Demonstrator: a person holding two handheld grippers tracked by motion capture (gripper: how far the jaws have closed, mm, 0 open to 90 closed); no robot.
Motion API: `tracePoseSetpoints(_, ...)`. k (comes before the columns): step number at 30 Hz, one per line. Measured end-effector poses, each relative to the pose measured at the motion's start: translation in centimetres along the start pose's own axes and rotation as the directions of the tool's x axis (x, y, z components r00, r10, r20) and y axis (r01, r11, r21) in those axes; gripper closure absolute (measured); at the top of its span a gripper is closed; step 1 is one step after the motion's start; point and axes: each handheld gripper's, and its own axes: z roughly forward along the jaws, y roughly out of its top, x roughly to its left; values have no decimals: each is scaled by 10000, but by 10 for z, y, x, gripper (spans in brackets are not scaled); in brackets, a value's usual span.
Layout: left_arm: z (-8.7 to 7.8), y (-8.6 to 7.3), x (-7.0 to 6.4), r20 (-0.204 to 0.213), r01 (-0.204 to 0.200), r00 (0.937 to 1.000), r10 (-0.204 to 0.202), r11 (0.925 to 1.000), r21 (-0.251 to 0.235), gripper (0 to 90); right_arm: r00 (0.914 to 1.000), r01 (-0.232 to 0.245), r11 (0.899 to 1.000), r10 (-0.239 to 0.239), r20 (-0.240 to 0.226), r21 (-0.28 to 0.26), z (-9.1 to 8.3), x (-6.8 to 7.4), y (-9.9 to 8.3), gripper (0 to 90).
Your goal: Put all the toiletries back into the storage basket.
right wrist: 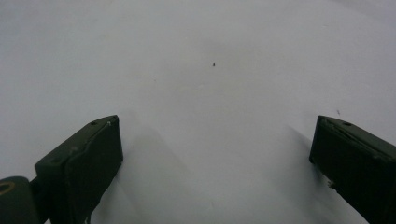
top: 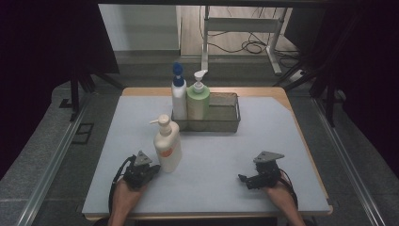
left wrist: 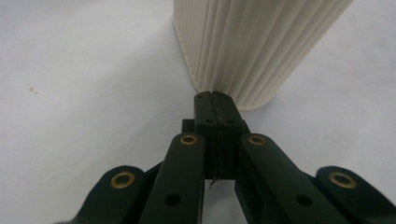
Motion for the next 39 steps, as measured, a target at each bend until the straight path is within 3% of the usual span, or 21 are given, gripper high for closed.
tracePoseSetpoints(11, 8, 7, -16, 504, -827, 9953, 825, 9966, 27, 893, 10000, 0, 10000, 0, 0, 4, 0, 0, 0, 22)
tracePoseSetpoints(23, 17, 16, -28, 1003, -1084, 9891, 1074, 9941, 43, 893, 10000, 6, 10000, -6, 5, -4, 0, 0, 0, 22)
tracePoseSetpoints(28, 19, 17, -29, 1136, -1025, 9884, 1012, 9947, 56, 893, 10000, 6, 10000, -6, 5, -7, 0, 0, 0, 22)
tracePoseSetpoints(34, 17, 16, -17, 834, -506, 9953, 499, 9987, 60, 893, 10000, 14, 10000, -14, 8, -8, 0, 0, 0, 22)
tracePoseSetpoints(39, 21, 20, -17, 795, -565, 9952, 563, 9984, 3, 893, 10000, 7, 10000, -7, 2, -5, 0, 0, 0, 22)
